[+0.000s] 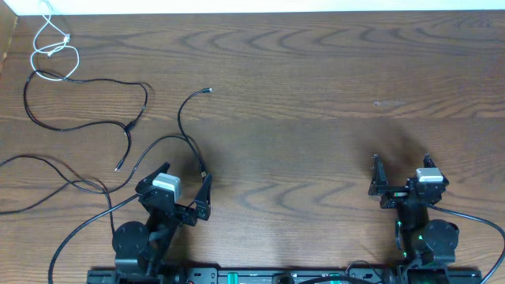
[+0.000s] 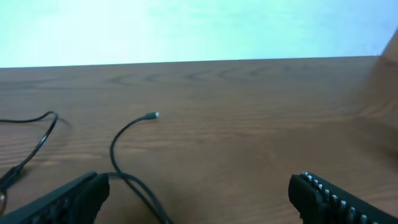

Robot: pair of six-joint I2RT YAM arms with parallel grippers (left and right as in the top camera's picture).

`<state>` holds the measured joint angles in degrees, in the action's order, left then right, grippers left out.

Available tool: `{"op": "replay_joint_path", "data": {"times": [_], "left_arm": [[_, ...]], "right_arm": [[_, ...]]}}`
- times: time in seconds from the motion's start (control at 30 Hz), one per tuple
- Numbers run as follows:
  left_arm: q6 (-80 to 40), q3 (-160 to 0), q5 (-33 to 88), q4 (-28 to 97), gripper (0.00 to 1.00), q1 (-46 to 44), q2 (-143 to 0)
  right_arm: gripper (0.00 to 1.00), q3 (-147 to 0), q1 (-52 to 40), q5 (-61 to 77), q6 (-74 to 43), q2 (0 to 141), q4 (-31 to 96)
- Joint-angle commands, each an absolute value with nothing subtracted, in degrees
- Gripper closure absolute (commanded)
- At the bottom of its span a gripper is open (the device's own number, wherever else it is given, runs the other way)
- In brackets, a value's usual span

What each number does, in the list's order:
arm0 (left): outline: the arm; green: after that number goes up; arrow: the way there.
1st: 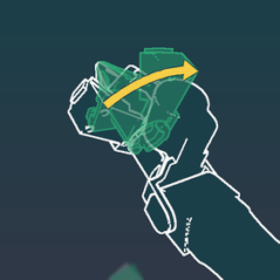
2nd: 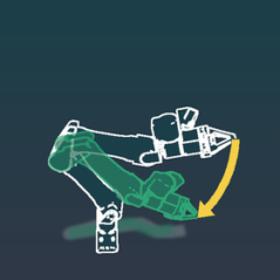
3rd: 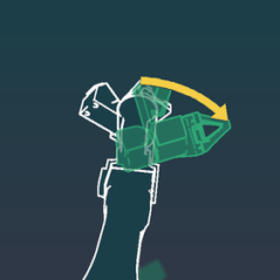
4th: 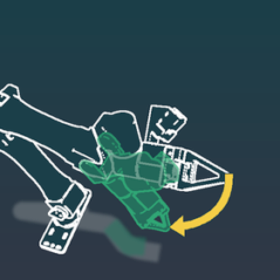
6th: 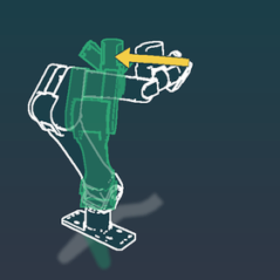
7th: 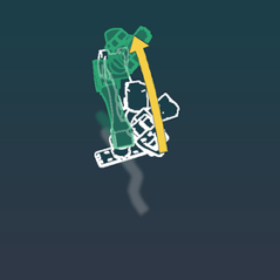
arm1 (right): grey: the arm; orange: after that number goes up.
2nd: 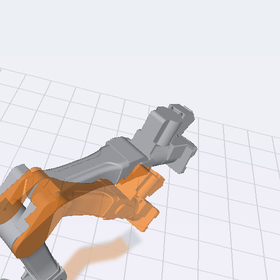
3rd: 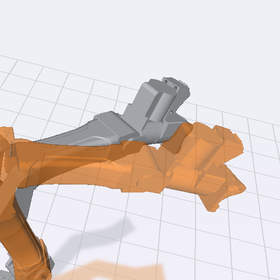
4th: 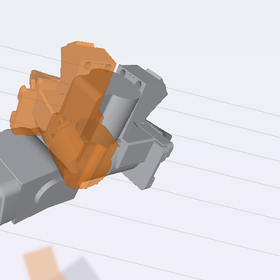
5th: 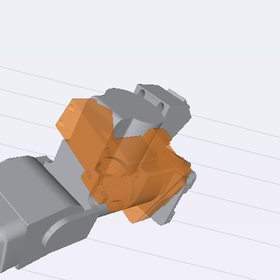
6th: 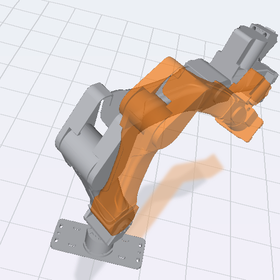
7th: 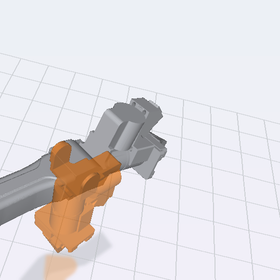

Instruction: Untangle cables

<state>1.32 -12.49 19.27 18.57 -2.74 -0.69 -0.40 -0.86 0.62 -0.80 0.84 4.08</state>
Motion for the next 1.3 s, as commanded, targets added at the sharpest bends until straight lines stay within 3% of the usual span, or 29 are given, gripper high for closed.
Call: {"op": "replay_joint_path", "data": {"times": [0.0,0.67,1.27], "left_arm": [[0.4,-11.2,16.4,17.2,0.02,-3.0,-0.1],[-2.9,-0.4,5.3,-2.9,0.02,-3.0,-0.1],[-2.1,-0.2,-0.6,4.5,0.02,-6.2,-0.1]], "right_arm": [[0.01,-0.3,-0.4,0.4,-0.1,0.3,4.4],[0.01,-0.3,-0.4,0.4,-0.1,0.3,4.4],[0.01,-0.3,-0.4,0.4,-0.1,0.3,4.4]]}}
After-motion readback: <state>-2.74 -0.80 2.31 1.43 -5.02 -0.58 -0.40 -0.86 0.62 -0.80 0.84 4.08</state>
